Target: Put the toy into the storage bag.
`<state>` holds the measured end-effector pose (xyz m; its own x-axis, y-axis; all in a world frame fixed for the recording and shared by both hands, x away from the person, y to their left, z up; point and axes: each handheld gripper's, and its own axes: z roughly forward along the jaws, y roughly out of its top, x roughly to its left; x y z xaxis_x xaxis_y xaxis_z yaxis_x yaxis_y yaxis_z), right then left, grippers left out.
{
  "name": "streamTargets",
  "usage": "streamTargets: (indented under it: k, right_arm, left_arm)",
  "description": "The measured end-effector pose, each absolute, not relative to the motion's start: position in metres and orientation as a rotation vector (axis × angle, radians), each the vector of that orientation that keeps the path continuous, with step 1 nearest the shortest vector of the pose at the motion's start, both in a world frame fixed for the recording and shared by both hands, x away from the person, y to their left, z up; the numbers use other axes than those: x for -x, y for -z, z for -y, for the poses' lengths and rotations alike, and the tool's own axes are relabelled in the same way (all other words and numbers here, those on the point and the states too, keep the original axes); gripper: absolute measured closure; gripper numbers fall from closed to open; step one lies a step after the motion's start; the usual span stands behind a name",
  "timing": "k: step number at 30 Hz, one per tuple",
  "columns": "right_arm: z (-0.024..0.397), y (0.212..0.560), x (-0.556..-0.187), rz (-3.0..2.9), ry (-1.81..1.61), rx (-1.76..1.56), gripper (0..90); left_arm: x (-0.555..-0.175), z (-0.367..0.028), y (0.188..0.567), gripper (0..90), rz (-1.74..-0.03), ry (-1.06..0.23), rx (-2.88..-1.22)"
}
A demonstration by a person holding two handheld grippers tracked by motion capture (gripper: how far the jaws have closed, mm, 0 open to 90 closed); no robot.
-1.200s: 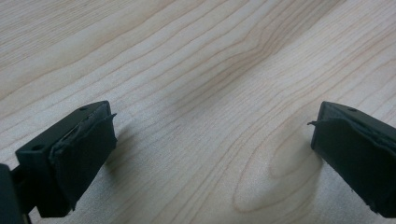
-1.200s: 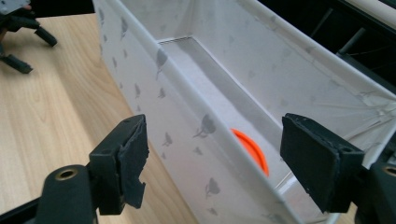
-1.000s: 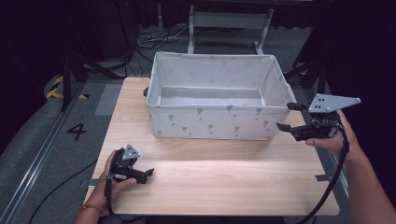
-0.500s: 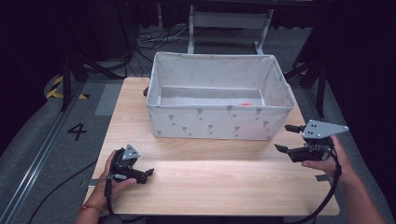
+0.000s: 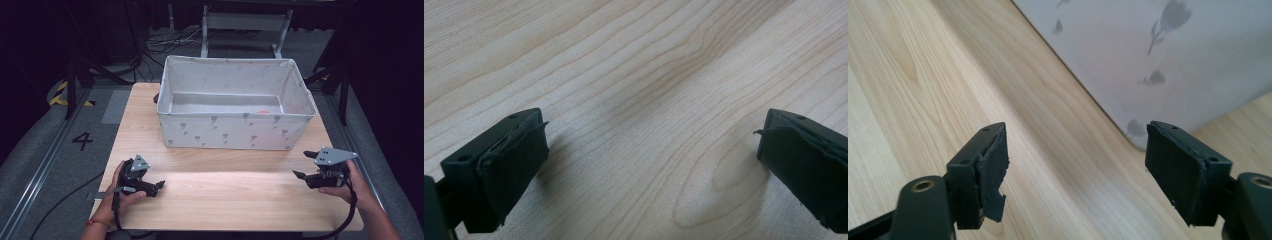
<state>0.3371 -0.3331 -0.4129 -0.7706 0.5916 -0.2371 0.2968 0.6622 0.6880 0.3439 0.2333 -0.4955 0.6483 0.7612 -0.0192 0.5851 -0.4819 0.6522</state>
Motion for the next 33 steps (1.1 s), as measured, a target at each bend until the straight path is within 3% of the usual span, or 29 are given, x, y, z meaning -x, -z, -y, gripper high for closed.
streamTargets:
  k: [18, 33]
  right_arm:
    - [0.371, 0.489, -0.317, -2.377, -0.936, -0.982, 21.6]
    - [0.386, 0.500, -0.318, -2.325, -1.019, -1.168, 16.0]
  left_arm:
    - [-0.344, -0.233, 0.495, 0.2, -1.041, -0.362, -2.234]
    - [-0.343, -0.233, 0.496, 0.2, -1.057, -0.360, -2.228]
